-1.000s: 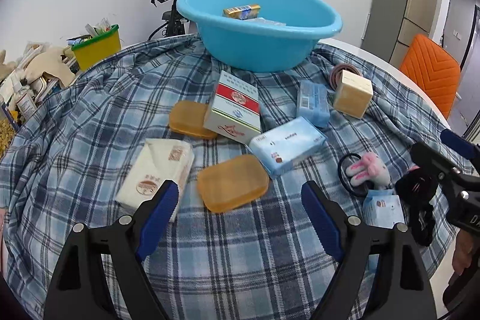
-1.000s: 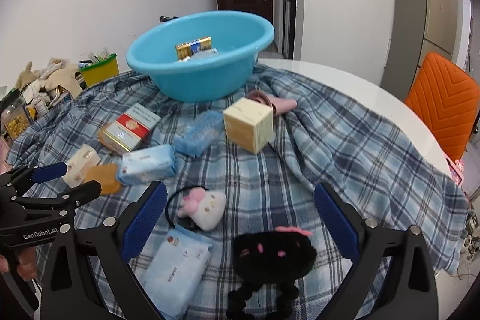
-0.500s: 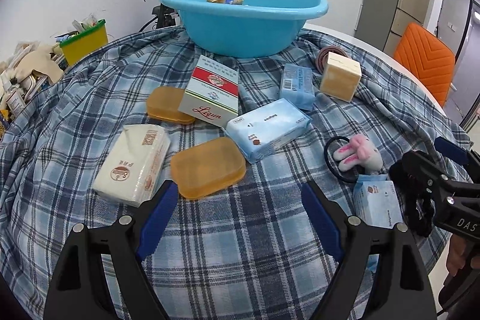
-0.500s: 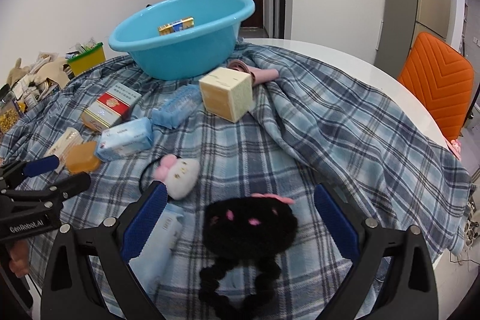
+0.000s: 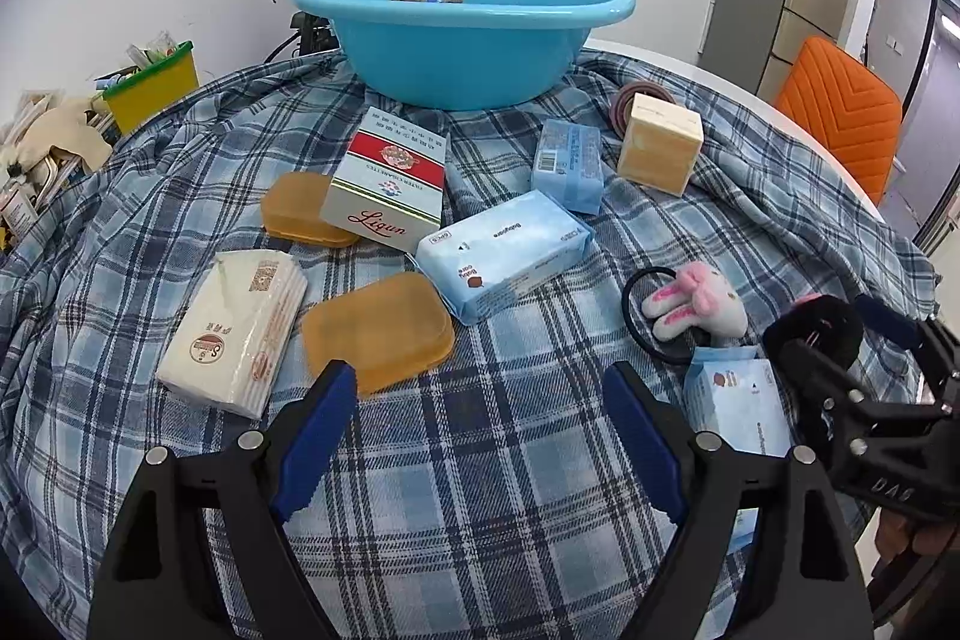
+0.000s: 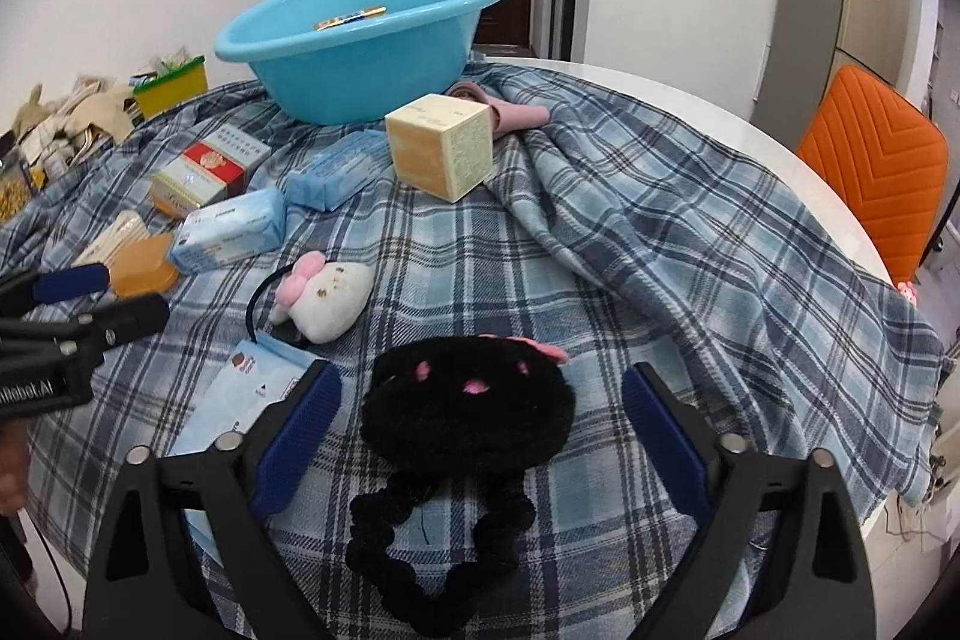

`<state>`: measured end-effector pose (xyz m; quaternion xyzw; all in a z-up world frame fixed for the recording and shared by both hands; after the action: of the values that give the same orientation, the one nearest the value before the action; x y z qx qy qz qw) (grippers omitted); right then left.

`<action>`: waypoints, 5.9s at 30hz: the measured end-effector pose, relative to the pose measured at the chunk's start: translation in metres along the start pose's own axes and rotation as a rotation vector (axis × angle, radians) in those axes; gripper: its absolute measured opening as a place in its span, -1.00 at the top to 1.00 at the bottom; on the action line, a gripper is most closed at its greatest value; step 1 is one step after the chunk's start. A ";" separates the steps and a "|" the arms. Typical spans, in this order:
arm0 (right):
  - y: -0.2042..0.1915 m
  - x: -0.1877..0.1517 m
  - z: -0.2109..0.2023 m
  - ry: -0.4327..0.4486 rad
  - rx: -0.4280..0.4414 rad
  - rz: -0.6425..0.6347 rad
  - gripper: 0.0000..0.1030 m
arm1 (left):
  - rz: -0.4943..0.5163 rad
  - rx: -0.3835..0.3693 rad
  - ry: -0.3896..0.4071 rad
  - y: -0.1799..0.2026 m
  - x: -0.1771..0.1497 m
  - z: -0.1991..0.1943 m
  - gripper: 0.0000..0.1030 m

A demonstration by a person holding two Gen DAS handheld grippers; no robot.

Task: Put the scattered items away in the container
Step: 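Lower the right gripper onto the black plush toy and close it, then grasp the red-and-white cigarette box with the left gripper while the right gripper holds the plush toy, then lift and carry the cigarette box and plush toy over the blue basin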

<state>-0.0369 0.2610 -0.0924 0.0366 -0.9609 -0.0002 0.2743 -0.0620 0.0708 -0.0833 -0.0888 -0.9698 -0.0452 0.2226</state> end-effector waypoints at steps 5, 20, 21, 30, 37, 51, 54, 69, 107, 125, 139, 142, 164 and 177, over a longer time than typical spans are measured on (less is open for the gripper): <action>-0.002 -0.002 0.004 -0.010 0.003 -0.011 -0.30 | 0.001 0.002 0.009 0.000 0.002 -0.004 -0.67; -0.003 0.001 0.000 -0.012 0.038 0.009 0.03 | -0.009 0.031 0.013 -0.017 0.014 -0.005 -0.67; -0.003 0.001 0.001 -0.013 0.039 0.007 0.03 | -0.009 0.025 0.009 -0.019 0.017 -0.004 -0.67; -0.002 0.005 -0.002 -0.003 0.042 0.008 0.02 | 0.067 0.134 0.020 -0.027 0.065 0.004 -0.67; 0.002 0.012 -0.007 0.013 0.061 0.023 0.02 | 0.112 0.272 -0.004 -0.030 0.095 0.027 -0.67; 0.007 0.017 -0.001 0.000 0.089 0.040 0.01 | 0.156 0.304 -0.115 -0.034 0.107 0.068 -0.67; 0.006 0.018 0.000 -0.005 0.092 0.039 0.01 | 0.168 0.318 -0.131 -0.035 0.110 0.073 -0.67; 0.000 0.018 0.000 -0.012 0.106 0.037 0.01 | 0.179 0.289 -0.079 -0.040 0.115 0.069 -0.17; -0.042 0.014 -0.018 0.010 0.162 -0.031 0.00 | -0.038 0.015 0.041 -0.032 0.002 -0.001 -0.17; -0.048 0.042 -0.044 0.097 0.160 -0.053 0.00 | -0.003 0.042 0.144 -0.027 0.031 -0.044 -0.17; -0.046 0.106 -0.126 0.343 0.140 -0.044 0.00 | 0.058 0.035 0.354 -0.007 0.087 -0.130 -0.17; -0.044 0.116 -0.138 0.375 0.136 -0.037 0.00 | 0.063 0.035 0.390 -0.005 0.096 -0.147 -0.17; -0.050 0.112 -0.165 0.430 0.148 -0.068 0.00 | 0.074 0.004 0.457 -0.001 0.091 -0.193 -0.17; -0.045 0.146 -0.168 0.491 0.115 -0.056 0.00 | 0.007 0.091 0.501 -0.014 0.139 -0.175 -0.17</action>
<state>-0.0689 0.2091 0.1270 0.0776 -0.8626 0.0557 0.4969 -0.1134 0.0559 0.1343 -0.0683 -0.8850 -0.0215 0.4601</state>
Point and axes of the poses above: each gripper's, at about its wrist camera, not at the fingertips, and z roughly the way its jaws point, y to its right, x to its top, the point moved 5 cm from there along z, roughly the way its jaws point, and after that the axes turned 13 degrees about -y, right-handed, at the moved point
